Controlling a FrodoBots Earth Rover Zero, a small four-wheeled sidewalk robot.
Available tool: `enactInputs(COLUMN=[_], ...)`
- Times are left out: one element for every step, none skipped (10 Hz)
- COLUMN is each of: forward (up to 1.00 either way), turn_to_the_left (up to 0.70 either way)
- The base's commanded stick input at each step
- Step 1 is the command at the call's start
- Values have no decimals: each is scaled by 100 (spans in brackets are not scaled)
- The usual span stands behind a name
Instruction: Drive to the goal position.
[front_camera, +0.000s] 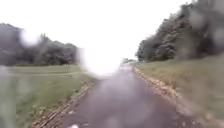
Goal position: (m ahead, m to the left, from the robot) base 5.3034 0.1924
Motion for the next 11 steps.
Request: enactInputs(forward=[85, 85, 85, 85, 85, 85, 85, 85, 85, 85, 85], turn_to_the_left=[0, 0, -1, -2, -4, -34, -34, -34, -34, 0, 0])
